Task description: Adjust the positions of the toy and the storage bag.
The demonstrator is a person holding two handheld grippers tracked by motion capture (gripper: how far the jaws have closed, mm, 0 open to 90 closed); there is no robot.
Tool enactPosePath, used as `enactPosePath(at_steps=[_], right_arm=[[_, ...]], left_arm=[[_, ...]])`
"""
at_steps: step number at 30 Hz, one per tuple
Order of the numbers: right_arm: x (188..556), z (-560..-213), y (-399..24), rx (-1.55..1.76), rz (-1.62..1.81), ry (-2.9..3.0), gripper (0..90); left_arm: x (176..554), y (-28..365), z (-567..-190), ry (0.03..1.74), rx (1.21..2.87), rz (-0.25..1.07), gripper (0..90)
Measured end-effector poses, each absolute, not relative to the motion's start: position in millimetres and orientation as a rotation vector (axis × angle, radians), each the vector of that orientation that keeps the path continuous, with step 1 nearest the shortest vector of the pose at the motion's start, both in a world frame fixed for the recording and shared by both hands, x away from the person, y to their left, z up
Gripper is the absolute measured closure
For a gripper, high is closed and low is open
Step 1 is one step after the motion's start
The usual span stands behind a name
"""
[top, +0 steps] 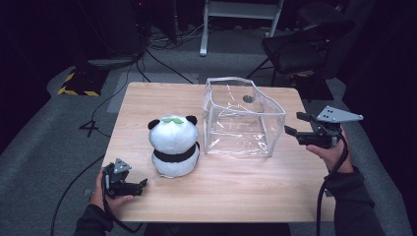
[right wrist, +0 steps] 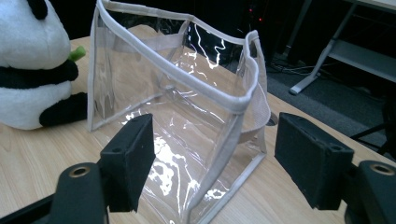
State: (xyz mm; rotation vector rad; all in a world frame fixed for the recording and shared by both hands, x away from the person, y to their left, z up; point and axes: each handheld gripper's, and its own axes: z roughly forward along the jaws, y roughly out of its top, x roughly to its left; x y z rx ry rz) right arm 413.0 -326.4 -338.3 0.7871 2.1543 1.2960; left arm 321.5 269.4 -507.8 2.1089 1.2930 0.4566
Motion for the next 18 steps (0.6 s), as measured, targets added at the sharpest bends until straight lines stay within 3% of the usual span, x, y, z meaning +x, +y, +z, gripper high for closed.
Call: enactPosePath(at_steps=[18], right_arm=[[423.5,-321.2,-303.6,0.762,1.279,2.165,30.5]], left_arm=[[321.5,269.4,-507.8,1.293,2.109,0.456,0.5]])
